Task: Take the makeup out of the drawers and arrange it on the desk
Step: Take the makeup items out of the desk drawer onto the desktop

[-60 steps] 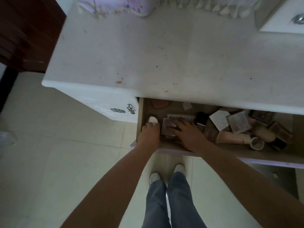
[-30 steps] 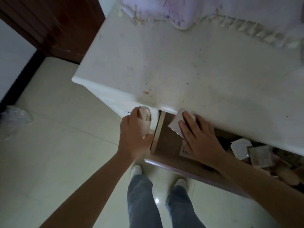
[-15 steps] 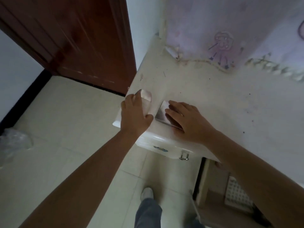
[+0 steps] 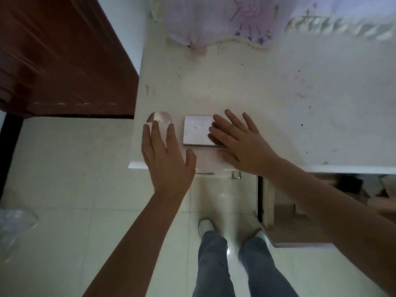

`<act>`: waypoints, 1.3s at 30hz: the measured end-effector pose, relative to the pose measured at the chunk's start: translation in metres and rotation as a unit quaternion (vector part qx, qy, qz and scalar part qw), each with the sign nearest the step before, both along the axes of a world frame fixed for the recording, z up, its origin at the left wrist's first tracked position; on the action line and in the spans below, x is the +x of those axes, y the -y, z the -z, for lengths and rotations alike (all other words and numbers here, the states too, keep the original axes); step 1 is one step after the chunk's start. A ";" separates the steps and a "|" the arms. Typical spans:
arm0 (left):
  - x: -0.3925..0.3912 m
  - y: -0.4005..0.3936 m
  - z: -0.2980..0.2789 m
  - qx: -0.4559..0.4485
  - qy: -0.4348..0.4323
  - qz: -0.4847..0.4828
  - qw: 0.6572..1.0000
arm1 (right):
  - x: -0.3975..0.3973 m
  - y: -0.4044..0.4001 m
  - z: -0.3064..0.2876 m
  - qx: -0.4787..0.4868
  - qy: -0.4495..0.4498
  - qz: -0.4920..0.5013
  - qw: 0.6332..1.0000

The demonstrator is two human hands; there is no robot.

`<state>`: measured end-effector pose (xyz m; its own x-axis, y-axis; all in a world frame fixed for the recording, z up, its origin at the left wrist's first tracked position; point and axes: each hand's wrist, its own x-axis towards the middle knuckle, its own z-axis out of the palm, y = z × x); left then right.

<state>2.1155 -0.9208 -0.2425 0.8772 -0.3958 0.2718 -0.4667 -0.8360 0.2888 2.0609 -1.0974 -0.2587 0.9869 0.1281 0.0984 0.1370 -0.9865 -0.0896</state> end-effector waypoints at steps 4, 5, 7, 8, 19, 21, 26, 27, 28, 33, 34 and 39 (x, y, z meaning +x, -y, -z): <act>-0.070 0.039 0.016 -0.126 0.028 0.161 0.978 | -0.080 0.019 0.004 0.134 0.102 0.136 0.976; -0.091 0.052 0.022 -0.143 0.012 0.212 0.967 | -0.106 0.027 0.004 0.147 0.120 0.166 0.968; -0.131 0.078 0.032 -0.154 -0.056 0.301 0.940 | -0.162 0.047 0.004 0.154 0.119 0.214 0.957; -0.147 0.088 0.040 -0.135 -0.101 0.327 0.930 | -0.187 0.056 0.006 0.150 0.096 0.240 0.954; -0.213 0.202 0.080 0.235 -0.364 0.277 0.857 | -0.253 0.134 0.058 0.254 -0.253 0.564 0.744; -0.217 0.206 0.086 0.263 -0.337 0.277 0.860 | -0.249 0.132 0.069 0.208 -0.259 0.577 0.746; -0.219 0.215 0.101 0.318 -0.272 0.321 0.850 | -0.255 0.144 0.071 0.265 -0.204 0.586 0.738; -0.218 0.218 0.103 0.324 -0.269 0.329 0.845 | -0.259 0.147 0.070 0.287 -0.193 0.583 0.735; -0.217 0.220 0.104 0.335 -0.264 0.337 0.839 | -0.261 0.149 0.068 0.303 -0.182 0.581 0.733; -0.218 0.231 0.096 0.399 -0.235 0.362 0.809 | -0.276 0.158 0.054 0.349 -0.132 0.583 0.722; -0.218 0.232 0.094 0.405 -0.231 0.369 0.804 | -0.279 0.159 0.051 0.348 -0.125 0.582 0.724; -0.214 0.230 0.099 0.399 -0.223 0.371 0.809 | -0.295 0.165 0.040 0.345 -0.092 0.585 0.728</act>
<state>1.9017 -1.1510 -0.3412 0.2589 -0.7516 -0.6067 -0.9232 -0.3773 0.0735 1.7661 -1.2628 -0.2988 0.3849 -0.8285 -0.4067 -0.8378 -0.1288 -0.5306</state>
